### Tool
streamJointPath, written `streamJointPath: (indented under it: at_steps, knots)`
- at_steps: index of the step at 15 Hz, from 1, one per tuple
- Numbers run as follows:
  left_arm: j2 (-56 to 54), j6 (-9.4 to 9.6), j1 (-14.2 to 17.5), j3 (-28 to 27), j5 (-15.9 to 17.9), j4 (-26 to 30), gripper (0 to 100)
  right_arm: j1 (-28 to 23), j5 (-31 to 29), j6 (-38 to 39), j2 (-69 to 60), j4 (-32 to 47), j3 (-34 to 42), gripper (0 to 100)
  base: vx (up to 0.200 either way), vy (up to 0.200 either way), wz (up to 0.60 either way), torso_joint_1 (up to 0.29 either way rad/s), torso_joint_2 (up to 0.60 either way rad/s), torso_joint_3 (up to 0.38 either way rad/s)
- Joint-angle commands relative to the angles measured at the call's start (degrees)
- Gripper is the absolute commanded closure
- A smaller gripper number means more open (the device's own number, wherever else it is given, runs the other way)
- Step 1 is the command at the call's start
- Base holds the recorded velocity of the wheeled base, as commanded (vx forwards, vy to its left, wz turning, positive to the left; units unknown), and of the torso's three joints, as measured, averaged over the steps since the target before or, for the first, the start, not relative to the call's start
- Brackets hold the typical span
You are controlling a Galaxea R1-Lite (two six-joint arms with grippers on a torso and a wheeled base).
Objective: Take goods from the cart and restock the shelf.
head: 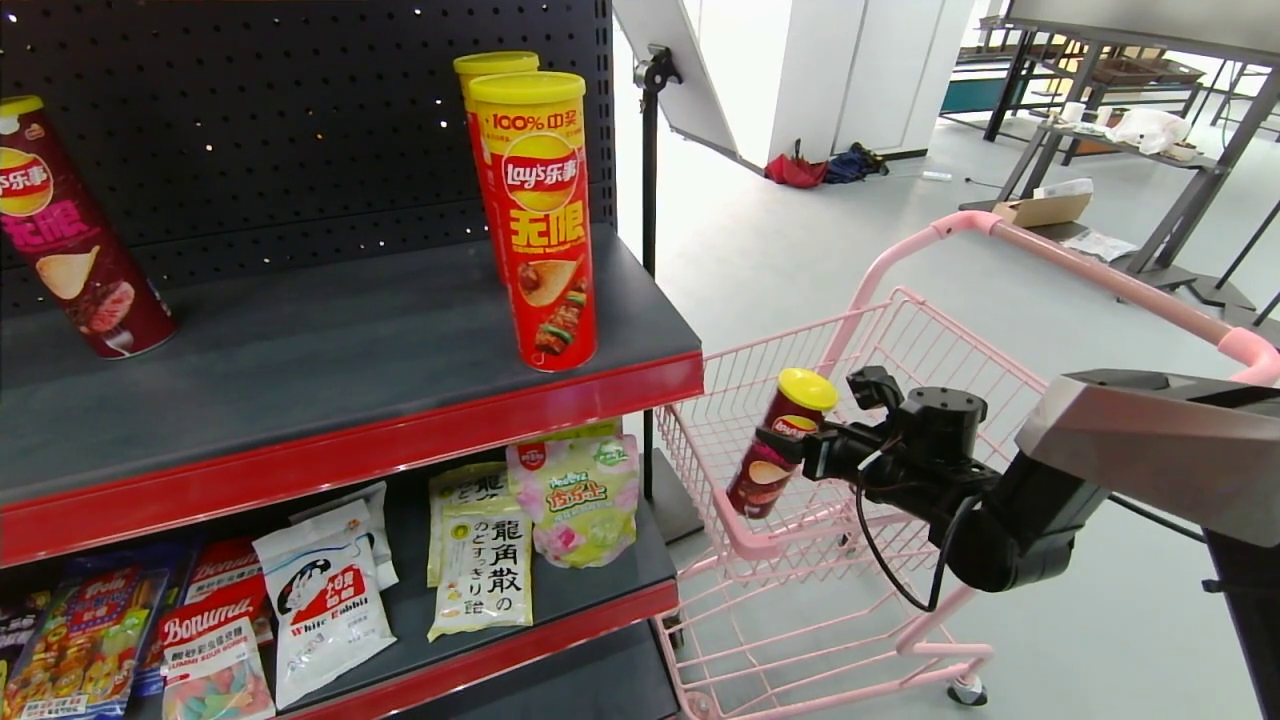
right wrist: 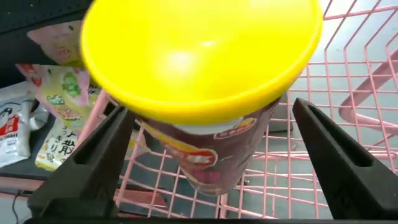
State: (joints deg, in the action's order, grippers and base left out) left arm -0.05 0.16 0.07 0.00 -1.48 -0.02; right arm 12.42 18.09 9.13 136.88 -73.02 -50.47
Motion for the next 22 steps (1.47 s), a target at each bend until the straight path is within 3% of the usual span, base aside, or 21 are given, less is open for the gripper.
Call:
streamJointPath:
  at_steps: [1,8,9,17,22]
  knots:
    - [0.05,0.02,0.01,0.0,-0.02,-0.06,0,0.06,-0.07,0.01,1.99,-0.02,-2.62,0,0.0,0.0,0.0,0.0,0.0,0.0]
    - [0.05,0.02,0.01,0.0,-0.02,0.02,0,0.94,-1.48,0.01,3.92,0.16,-5.43,0,0.0,0.0,0.0,0.0,0.0,0.0]
    - [0.05,0.02,0.01,0.0,-0.02,0.02,0,1.03,-1.66,0.01,4.19,0.16,-5.52,100,0.0,0.0,0.0,0.0,0.0,0.0]
    - [0.05,0.02,0.01,0.0,-0.02,0.02,0,1.64,-5.08,-0.17,1.46,0.51,-7.8,100,0.0,0.0,0.0,0.0,0.0,0.0]
    - [0.05,0.11,0.01,0.0,0.07,-0.06,0,1.38,-9.3,-4.21,-22.88,21.69,-14.31,100,0.0,0.0,0.0,0.0,0.0,0.0]
